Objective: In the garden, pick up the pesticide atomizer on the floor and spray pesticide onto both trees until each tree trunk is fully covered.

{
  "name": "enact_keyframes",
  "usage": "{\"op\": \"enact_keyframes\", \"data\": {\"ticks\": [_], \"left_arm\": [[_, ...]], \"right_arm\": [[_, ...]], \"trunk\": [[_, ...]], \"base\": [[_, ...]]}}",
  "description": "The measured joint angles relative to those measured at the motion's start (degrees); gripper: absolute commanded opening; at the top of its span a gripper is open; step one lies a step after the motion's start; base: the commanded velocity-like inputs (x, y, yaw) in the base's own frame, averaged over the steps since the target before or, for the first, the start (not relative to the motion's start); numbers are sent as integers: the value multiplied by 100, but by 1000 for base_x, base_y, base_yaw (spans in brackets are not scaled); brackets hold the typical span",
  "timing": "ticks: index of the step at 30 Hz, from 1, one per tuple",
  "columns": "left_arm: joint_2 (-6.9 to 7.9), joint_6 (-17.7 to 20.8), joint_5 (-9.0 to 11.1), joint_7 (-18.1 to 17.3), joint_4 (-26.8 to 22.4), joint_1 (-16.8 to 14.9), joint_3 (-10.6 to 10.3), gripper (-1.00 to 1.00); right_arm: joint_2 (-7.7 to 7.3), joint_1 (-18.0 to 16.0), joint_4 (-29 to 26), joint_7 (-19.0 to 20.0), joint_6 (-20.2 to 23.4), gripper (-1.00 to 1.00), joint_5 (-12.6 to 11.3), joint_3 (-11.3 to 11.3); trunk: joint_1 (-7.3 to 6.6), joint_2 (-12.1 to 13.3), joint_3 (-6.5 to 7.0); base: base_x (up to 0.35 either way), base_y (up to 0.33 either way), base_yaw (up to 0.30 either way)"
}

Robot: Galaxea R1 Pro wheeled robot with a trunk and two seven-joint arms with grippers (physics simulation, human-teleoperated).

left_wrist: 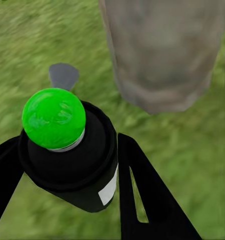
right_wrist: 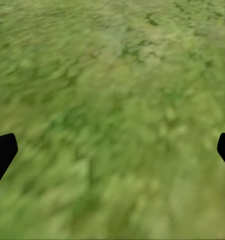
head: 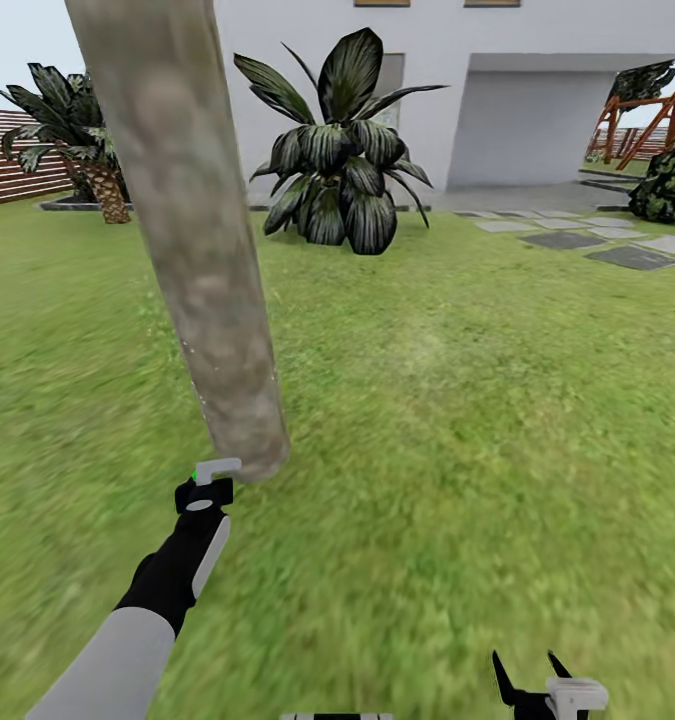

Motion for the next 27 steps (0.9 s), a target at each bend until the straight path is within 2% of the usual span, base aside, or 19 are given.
{"op": "enact_keyframes", "data": {"ticks": [5,21,27], "left_arm": [[-8,-9,1,-3,0,0,-3,-100],[-18,-9,0,-4,0,0,-4,-100],[-18,-9,0,-3,0,0,-3,-100]], "right_arm": [[0,0,0,0,0,100,0,0],[-7,0,-5,0,1,100,0,-7],[-9,0,0,0,0,100,0,-6]], "trunk": [[0,0,0],[0,0,0],[0,0,0]], "base": [[11,-271,187],[0,-271,274],[22,-271,48]]}}
